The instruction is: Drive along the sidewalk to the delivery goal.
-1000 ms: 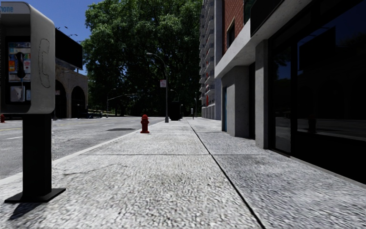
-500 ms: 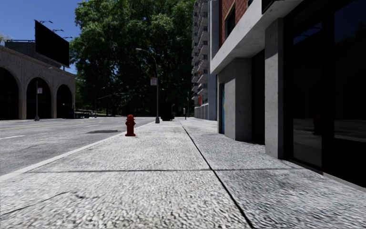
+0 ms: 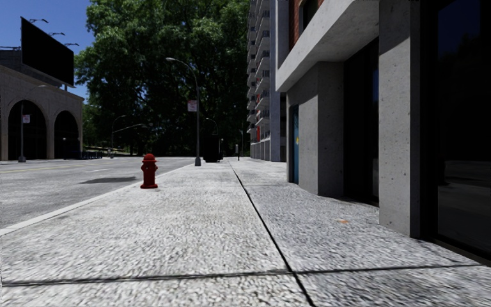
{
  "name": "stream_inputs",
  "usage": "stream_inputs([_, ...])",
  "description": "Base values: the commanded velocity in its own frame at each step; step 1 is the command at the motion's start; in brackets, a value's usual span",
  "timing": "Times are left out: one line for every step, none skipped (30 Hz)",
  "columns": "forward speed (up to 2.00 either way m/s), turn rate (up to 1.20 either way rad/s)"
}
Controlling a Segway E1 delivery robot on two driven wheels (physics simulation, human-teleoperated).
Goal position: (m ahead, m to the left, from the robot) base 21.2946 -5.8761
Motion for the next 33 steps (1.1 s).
stream_inputs([1.97,0.0])
stream_inputs([1.97,0.0])
stream_inputs([1.97,0.0])
stream_inputs([1.97,0.0])
stream_inputs([1.97,0.0])
stream_inputs([1.97,0.0])
stream_inputs([1.97,0.0])
stream_inputs([1.97,0.0])
stream_inputs([1.97,0.0])
stream_inputs([1.97,0.0])
stream_inputs([1.97,0.0])
stream_inputs([1.97,0.0])
stream_inputs([1.97,0.0])
stream_inputs([1.97,0.0])
stream_inputs([1.97,0.0])
stream_inputs([1.97,0.0])
stream_inputs([1.97,0.0])
stream_inputs([1.97,0.0])
stream_inputs([1.98,0.0])
stream_inputs([1.98,0.0])
stream_inputs([1.98,0.0])
stream_inputs([1.98,0.0])
stream_inputs([1.98,0.0])
stream_inputs([1.98,0.0])
stream_inputs([1.98,0.0])
stream_inputs([1.98,0.0])
stream_inputs([1.98,0.0])
stream_inputs([1.98,0.0])
stream_inputs([1.98,0.0])
stream_inputs([1.98,0.0])
stream_inputs([1.98,0.0])
stream_inputs([1.98,0.0])
stream_inputs([1.98,0.0])
